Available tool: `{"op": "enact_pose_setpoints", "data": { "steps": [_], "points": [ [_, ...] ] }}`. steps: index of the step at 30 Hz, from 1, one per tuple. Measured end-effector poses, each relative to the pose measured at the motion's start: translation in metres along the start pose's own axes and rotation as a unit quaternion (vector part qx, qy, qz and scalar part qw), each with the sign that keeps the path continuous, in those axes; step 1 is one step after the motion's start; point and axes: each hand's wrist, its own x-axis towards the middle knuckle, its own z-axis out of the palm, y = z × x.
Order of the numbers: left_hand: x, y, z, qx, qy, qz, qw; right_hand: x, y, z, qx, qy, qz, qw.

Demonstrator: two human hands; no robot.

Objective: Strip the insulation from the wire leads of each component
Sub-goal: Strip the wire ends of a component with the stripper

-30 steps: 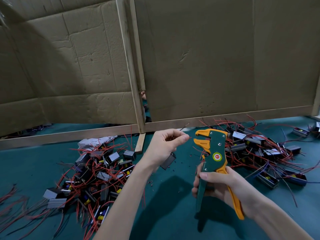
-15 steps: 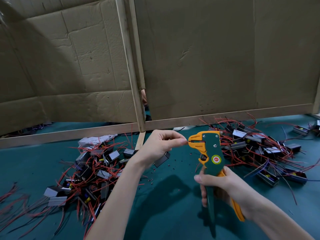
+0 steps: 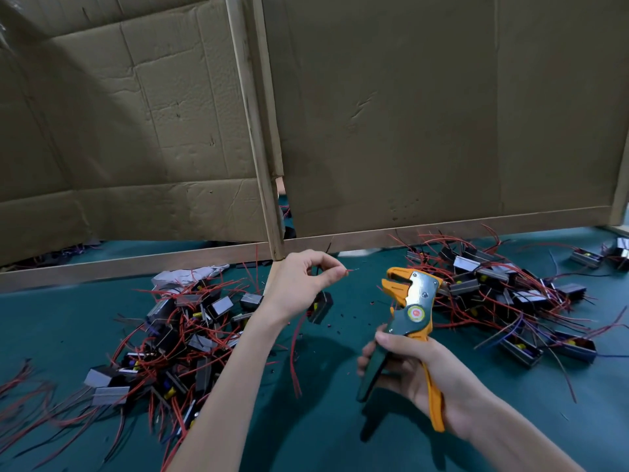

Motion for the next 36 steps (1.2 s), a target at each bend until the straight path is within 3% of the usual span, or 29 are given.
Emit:
{"op": "enact_pose_setpoints", "data": {
  "steps": [6, 9, 11, 14, 17, 20, 22, 25, 27, 30, 36],
  "points": [
    [0.015, 0.033, 0.032, -0.024, 0.133, 0.099, 0.986, 0.007, -0.001, -0.007, 0.017, 0.028, 0.053, 0.998],
    [0.031, 0.067, 0.067, -0.041, 0.104, 0.166, 0.980, 0.008, 0.000, -0.010, 0.040, -0.001, 0.082, 0.996],
    [0.037, 0.088, 0.091, -0.056, 0.025, 0.190, 0.980, 0.008, 0.000, -0.011, 0.044, -0.018, 0.092, 0.995],
    [0.031, 0.106, 0.110, -0.056, -0.161, 0.146, 0.975, 0.007, -0.002, -0.013, 0.010, -0.024, 0.090, 0.996],
    [0.015, 0.102, 0.102, -0.070, -0.245, 0.115, 0.960, 0.008, -0.004, -0.016, 0.019, -0.020, 0.085, 0.996],
    [0.002, 0.082, 0.069, -0.021, -0.243, 0.095, 0.965, 0.012, -0.004, -0.017, 0.037, -0.005, 0.087, 0.996],
    [-0.002, 0.057, 0.037, 0.121, -0.217, 0.059, 0.967, 0.013, -0.004, -0.018, 0.044, 0.002, 0.082, 0.996],
    [-0.008, 0.017, -0.011, 0.369, -0.136, -0.079, 0.916, 0.013, -0.006, -0.019, 0.042, 0.005, 0.072, 0.997],
    [-0.013, -0.001, -0.035, 0.452, -0.114, -0.166, 0.869, 0.012, -0.006, -0.020, 0.037, 0.000, 0.068, 0.997],
    [-0.013, -0.021, -0.050, 0.410, -0.126, -0.215, 0.877, 0.012, -0.007, -0.020, 0.035, -0.009, 0.060, 0.998],
    [-0.010, -0.044, -0.049, 0.324, -0.123, -0.190, 0.919, 0.012, -0.008, -0.022, 0.028, -0.008, 0.046, 0.999]
  ]
}}
